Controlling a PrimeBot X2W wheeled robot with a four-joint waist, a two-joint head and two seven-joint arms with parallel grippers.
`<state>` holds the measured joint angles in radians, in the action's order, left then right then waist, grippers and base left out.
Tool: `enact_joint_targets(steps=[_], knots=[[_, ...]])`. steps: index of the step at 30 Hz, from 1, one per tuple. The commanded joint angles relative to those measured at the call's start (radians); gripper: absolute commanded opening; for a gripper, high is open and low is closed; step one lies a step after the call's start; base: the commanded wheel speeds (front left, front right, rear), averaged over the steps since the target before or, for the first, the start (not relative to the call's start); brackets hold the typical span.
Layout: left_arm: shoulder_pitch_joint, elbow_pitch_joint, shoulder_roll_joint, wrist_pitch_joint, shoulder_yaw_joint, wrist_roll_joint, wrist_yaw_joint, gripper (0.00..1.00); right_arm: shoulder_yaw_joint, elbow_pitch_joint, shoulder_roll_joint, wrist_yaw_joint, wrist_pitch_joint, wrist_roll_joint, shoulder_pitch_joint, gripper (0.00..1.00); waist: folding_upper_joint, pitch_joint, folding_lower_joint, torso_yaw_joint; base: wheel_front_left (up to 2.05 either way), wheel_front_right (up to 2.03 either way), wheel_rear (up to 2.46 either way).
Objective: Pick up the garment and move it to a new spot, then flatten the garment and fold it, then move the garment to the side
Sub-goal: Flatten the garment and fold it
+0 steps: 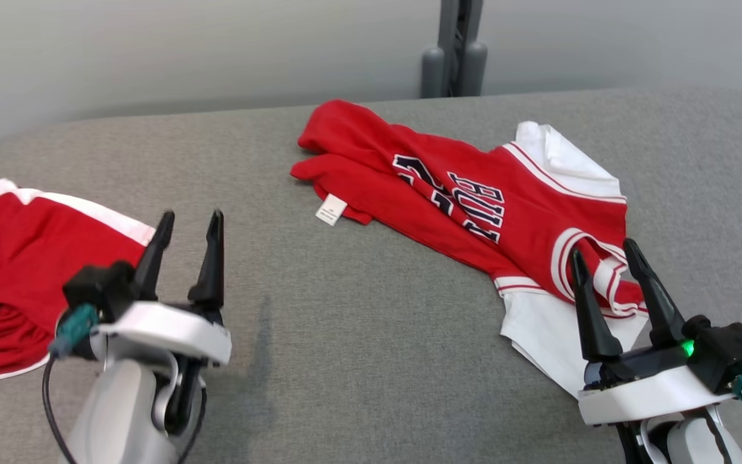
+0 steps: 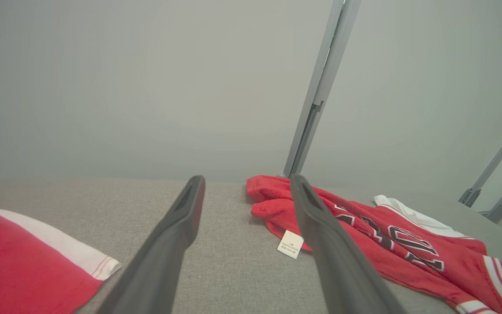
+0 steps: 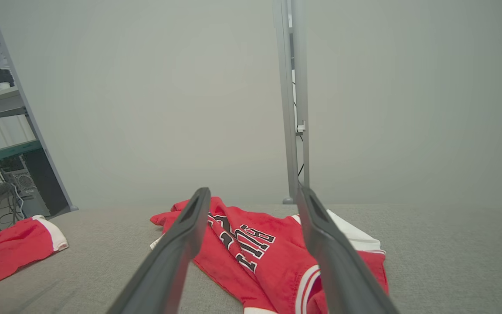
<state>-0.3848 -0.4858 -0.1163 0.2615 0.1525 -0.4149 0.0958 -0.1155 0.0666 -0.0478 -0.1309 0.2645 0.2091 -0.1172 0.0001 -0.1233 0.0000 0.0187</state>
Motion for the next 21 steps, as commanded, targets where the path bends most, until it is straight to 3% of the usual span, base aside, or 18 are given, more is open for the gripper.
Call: enact_joint_targets(steps=[1,11,21], knots=[[0.026,0.027,0.001,0.003,-0.009,0.004,-0.002,1.0,0.002,0.003,-0.005,0.0,0.002,-0.004,0.011,1.0,-0.0001,0.02,0.0,0.016,0.0,0.0,0.0],[0.27,0.183,0.054,0.003,-0.046,0.003,0.018,1.0,-0.009,0.019,-0.005,0.0,0.002,0.009,0.033,1.0,-0.0001,0.064,0.0,0.007,0.0,0.0,0.0],[0.257,0.118,0.064,0.003,-0.032,0.003,0.02,1.0,-0.026,0.02,-0.005,0.0,0.002,0.007,0.011,1.0,-0.0001,0.023,0.0,-0.039,0.0,0.0,0.0]])
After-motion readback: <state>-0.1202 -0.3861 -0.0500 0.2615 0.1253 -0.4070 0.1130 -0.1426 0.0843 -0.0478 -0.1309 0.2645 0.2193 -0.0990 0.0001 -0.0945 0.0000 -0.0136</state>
